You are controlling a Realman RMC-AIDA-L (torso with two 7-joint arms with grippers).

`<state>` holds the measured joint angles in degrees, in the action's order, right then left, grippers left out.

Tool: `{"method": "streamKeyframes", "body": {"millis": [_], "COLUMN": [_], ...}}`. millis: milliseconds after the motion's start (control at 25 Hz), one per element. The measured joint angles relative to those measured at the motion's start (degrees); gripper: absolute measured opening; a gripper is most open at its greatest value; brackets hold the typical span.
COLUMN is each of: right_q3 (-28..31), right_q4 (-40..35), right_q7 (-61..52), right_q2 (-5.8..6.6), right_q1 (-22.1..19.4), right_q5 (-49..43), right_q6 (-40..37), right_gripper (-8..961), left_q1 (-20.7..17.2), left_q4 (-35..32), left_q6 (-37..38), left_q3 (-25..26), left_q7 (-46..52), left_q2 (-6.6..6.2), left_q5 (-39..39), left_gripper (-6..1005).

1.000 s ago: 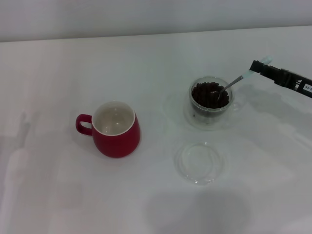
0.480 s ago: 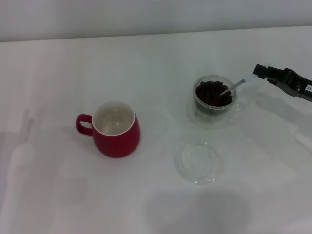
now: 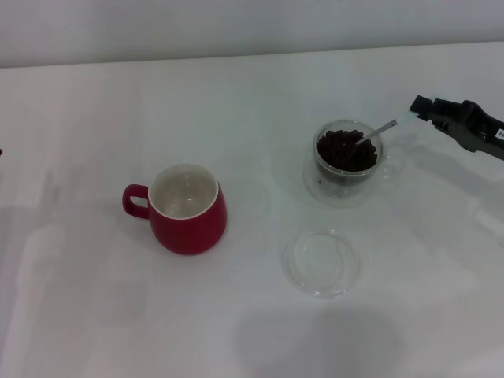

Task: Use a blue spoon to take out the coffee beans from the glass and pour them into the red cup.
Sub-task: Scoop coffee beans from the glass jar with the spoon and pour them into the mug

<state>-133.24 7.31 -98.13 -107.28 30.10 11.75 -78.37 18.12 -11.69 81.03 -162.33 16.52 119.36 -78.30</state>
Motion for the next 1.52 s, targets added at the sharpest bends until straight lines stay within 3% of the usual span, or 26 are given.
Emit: {"method": "streamKeyframes", "body": {"millis": [960,1320,1520], "right_q3": [0.0,0.0,-0.1], "right_q4": [0.0,0.0,-0.4], "right_q7": [-9.6,-9.8,-9.8], "right_q2": [1.48,1.9,1.39], "right_q1": [-0.5,-0.9,-0.9], "right_q5": [1.9,2.3,2.3], "right_q6": [2.0,-1.5,-5.3], "right_gripper": [145,145,144], "left_q1": [2.2,2.3,2.4], "left_q4": [0.9,0.9,0.9], "left_q6": [-0.2,-0.3,-0.3], "left_q3": [0.2,0.2,0.2], "left_q7": [0.0,0.0,0.0], "left_q2": [-0.06,-0.09,-0.07], "left_q5": [-0.1,-0.2,-0.2], "left_gripper": [847,846,846]}}
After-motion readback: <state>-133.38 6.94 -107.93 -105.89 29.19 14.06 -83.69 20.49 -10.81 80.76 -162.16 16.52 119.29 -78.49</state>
